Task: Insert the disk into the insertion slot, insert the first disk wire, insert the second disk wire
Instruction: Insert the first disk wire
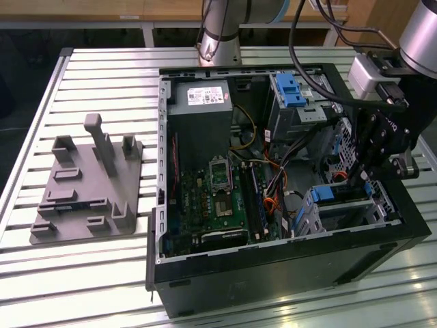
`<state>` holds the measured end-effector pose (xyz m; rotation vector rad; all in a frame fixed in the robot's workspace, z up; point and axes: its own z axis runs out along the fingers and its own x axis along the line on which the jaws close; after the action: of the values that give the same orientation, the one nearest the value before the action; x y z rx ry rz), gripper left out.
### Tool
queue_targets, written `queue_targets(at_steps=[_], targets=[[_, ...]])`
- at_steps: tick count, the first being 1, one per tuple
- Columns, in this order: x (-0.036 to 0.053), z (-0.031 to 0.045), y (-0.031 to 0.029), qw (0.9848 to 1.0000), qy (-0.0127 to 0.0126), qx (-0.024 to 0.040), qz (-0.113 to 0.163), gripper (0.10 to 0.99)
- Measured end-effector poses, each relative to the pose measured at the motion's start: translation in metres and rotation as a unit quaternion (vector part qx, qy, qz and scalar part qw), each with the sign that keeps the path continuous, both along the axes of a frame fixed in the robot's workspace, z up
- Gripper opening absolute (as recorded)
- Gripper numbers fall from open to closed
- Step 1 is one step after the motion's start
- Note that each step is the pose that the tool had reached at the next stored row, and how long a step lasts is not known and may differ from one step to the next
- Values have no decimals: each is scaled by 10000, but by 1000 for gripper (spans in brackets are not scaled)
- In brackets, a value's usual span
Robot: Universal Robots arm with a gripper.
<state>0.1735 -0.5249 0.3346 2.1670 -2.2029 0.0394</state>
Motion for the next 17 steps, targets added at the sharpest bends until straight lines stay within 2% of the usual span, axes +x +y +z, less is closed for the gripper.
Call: queue_targets(at_steps=[6,17], targets=[[0,-8,0,10000,1,0,0,165],[5,-11,0,10000,18,-4,0,165]])
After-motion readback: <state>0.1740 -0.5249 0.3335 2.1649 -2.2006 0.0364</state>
